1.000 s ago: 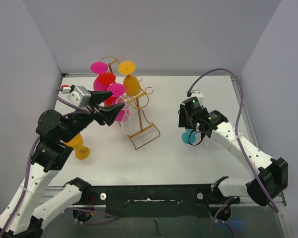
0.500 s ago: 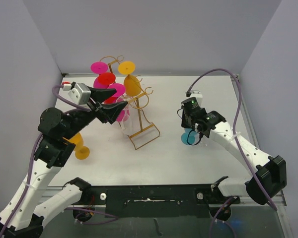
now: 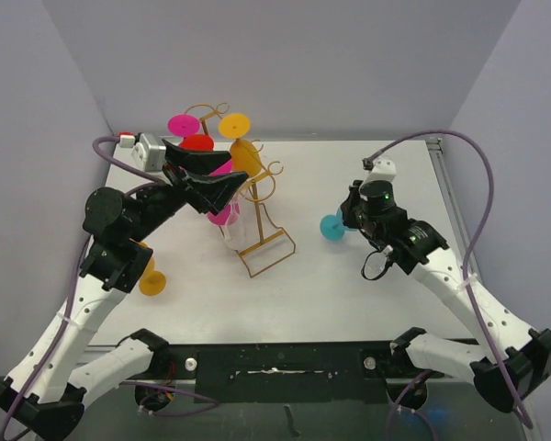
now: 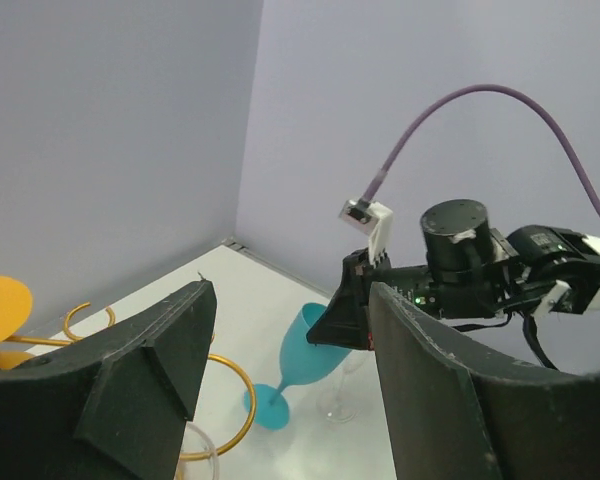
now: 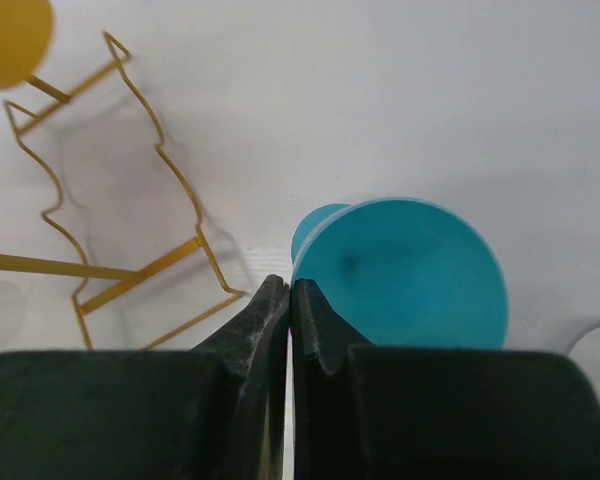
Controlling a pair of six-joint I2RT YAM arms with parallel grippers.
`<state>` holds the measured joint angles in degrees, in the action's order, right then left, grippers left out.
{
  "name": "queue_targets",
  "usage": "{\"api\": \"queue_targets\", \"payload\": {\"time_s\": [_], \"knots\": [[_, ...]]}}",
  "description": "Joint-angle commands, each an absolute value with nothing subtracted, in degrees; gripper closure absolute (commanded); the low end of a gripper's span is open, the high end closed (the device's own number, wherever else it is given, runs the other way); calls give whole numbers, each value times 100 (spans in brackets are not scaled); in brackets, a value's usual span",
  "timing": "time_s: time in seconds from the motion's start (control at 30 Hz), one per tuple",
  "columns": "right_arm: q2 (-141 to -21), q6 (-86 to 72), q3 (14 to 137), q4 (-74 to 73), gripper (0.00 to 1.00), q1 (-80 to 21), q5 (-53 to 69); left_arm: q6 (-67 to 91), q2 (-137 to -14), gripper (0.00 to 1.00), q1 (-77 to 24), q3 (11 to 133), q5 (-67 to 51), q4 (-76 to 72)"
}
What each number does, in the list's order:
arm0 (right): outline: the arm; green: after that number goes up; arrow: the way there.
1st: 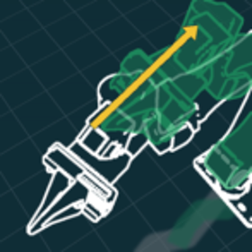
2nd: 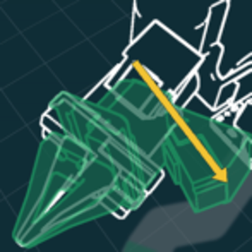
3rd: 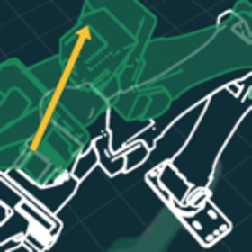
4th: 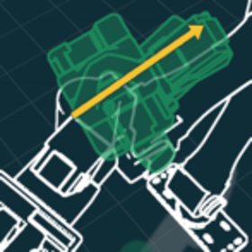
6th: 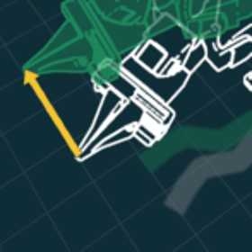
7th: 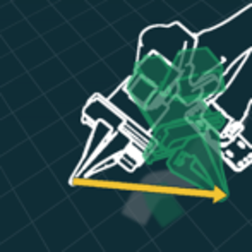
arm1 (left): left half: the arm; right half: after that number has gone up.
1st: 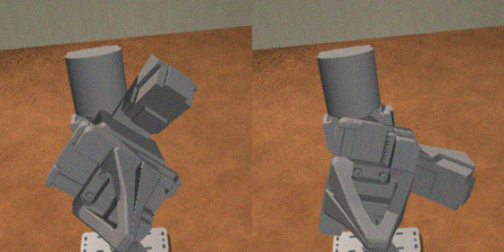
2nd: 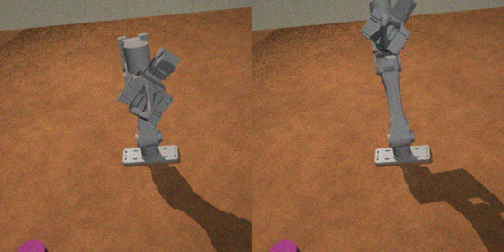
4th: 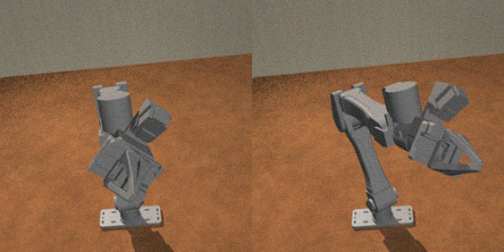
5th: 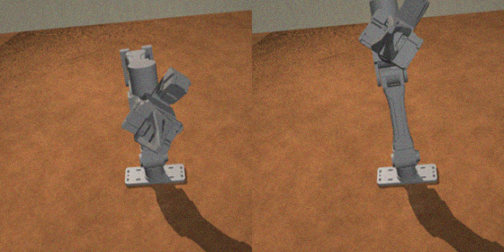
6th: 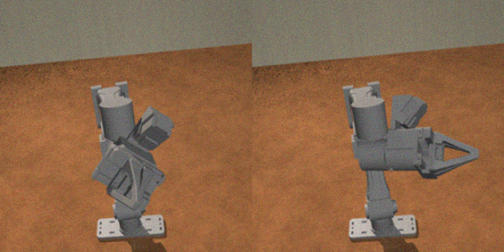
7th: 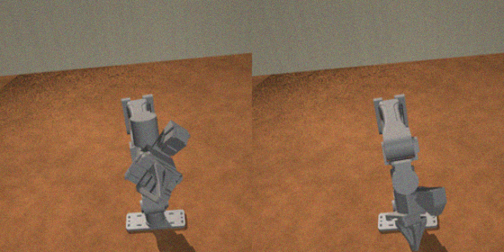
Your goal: Place the wine glass upside down on the wine glass rack
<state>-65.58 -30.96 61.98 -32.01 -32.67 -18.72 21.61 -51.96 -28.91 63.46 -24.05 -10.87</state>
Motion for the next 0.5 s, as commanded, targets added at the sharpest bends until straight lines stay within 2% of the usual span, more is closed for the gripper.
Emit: {"api": "queue_targets", "payload": {"time_s": [0.0,0.27,0.47], "knots": [[-5714,-3069,6093,-1826,100,-3269,-1903,3074,-5463,40,-2905,6688,-2421,-2042],[-4718,-3217,5714,397,100,-3270,-1867,4772,-6435,40,-3174,6946,-2210,-3092],[-4537,-3305,5641,1660,100,-3279,-1696,5402,-7117,40,-3777,7347,-1238,-3020]]}}
